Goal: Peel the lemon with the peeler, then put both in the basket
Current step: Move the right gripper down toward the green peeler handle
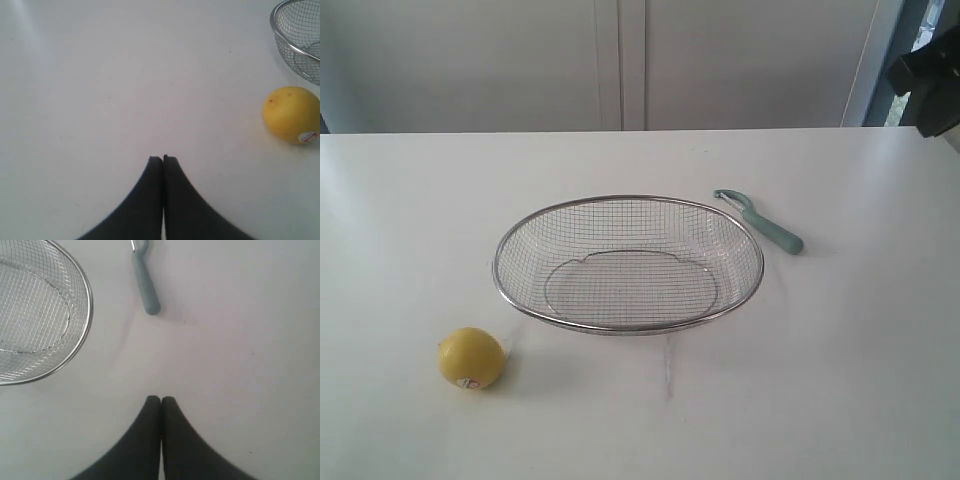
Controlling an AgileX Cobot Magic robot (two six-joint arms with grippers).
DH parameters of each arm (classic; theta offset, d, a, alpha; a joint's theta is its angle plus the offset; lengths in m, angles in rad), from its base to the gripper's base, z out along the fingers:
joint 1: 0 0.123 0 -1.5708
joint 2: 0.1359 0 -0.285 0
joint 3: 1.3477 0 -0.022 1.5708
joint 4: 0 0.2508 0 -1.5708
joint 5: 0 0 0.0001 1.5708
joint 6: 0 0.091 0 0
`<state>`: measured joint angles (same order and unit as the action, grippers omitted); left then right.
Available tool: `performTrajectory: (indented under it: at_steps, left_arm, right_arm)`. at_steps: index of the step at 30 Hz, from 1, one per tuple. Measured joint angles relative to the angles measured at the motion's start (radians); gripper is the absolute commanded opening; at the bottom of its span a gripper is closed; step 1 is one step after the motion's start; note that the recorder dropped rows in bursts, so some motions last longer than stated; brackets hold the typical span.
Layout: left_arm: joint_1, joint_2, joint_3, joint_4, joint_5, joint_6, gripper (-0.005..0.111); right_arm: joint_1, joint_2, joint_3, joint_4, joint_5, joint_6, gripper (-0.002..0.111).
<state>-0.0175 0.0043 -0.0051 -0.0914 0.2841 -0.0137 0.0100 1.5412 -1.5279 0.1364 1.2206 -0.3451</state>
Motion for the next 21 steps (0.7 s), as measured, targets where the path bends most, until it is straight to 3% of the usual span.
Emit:
performTrajectory:
  at_steps: [21]
  left_arm:
    - [0.0, 0.0, 0.0, 0.0, 0.0, 0.0, 0.0]
  right_arm:
    - [0.0, 0.244, -0.134, 0.043, 0.001, -0.065, 0.0]
